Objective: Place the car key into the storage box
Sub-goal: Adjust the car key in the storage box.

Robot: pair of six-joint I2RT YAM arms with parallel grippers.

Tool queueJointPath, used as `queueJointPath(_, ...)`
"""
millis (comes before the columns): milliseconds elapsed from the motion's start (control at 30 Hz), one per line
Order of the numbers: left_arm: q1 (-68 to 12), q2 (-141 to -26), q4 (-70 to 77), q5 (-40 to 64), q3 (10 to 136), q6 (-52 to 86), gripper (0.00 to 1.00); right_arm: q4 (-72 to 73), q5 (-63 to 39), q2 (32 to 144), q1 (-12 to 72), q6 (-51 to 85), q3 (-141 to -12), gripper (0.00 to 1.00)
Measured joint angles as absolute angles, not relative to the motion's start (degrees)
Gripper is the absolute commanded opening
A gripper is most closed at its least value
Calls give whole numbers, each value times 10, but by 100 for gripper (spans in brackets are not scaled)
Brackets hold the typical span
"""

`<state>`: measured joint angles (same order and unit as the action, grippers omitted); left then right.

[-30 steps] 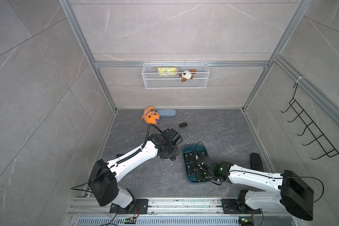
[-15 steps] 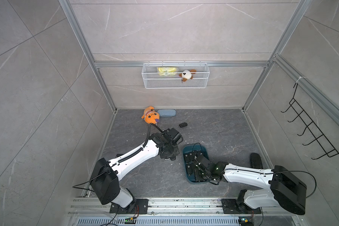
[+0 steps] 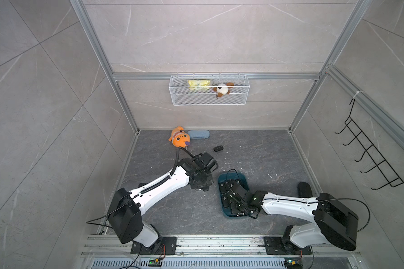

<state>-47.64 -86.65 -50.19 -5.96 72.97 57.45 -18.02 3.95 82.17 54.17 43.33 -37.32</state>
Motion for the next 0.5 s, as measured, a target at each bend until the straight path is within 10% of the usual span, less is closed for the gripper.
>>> queueJointPath(500, -476, -867, -511, -59, 739, 573, 35, -177, 57, 839, 542, 426, -389, 0)
